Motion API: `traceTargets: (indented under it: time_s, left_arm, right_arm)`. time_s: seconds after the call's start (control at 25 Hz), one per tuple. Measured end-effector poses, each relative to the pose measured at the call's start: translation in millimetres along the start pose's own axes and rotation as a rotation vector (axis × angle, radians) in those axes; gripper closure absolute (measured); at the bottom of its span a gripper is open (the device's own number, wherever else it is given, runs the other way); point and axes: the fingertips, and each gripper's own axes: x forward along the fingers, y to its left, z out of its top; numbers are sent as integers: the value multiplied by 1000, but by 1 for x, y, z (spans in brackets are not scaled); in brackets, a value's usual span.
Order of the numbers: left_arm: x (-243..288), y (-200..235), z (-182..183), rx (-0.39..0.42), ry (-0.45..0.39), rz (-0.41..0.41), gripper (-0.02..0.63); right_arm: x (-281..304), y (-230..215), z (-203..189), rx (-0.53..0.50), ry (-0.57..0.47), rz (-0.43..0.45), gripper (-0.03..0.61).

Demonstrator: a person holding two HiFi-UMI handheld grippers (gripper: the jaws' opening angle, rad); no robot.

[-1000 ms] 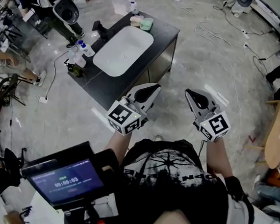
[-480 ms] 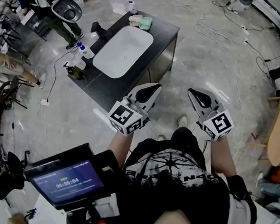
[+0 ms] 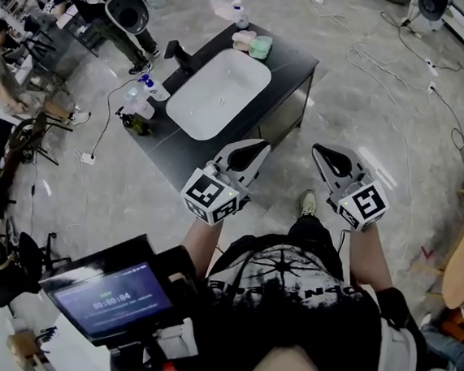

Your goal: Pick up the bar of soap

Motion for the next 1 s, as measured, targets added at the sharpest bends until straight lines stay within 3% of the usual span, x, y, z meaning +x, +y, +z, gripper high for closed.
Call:
traceTargets:
  time_s: [0.52,1.0]
  left_arm:
    - [99,70,22,-29,-29,188,603]
    - [185,107,29,-24,-51,292,603]
  right_arm:
    - [58,-125,10,-22,7,195,565]
    - [71,-220,-5,-25,-1,289,565]
